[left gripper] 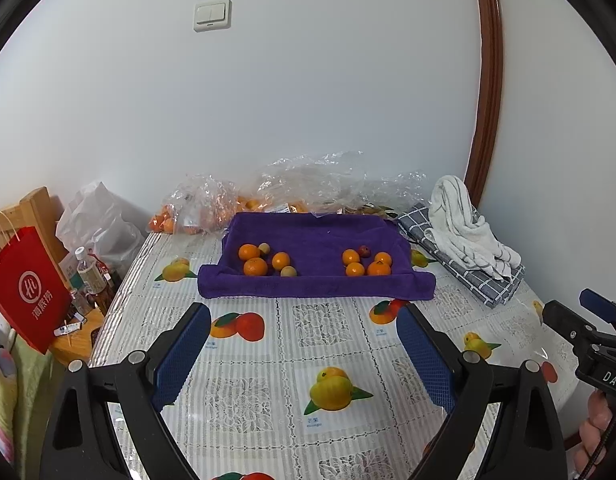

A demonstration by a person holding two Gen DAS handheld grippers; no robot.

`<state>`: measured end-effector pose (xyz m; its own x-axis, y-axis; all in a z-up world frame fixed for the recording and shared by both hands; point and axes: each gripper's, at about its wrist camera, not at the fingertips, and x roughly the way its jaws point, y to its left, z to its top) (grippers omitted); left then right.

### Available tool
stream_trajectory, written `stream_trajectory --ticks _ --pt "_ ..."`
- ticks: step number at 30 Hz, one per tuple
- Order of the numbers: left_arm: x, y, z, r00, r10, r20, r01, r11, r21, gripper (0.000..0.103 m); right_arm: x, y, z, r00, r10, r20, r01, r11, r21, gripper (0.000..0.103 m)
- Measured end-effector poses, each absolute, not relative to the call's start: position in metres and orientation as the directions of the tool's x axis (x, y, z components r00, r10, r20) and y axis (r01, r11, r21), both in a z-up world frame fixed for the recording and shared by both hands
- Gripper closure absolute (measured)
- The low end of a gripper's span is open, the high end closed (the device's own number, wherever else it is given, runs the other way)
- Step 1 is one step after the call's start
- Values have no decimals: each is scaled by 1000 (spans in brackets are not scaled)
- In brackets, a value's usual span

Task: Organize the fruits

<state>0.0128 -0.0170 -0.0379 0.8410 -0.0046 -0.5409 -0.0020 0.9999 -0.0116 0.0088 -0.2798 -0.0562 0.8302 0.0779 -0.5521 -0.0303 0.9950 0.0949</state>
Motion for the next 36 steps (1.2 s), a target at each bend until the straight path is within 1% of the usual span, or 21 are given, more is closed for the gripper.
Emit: stream_trajectory --ticks 13,32,36 --pt "10 -19 -36 844 -6 -536 -2 1000 -14 9 3 -279 -49 842 70 -534 -26 996 90 5" --pt "10 -18 -29 847 -6 -531 -4 1000 -18 9 2 -275 -49 843 71 -533 -30 996 85 5" --pt "10 -18 -29 847 -4 -532 -6 1000 -18 9 3 -275 -48 844 78 -531 -35 995 91 3"
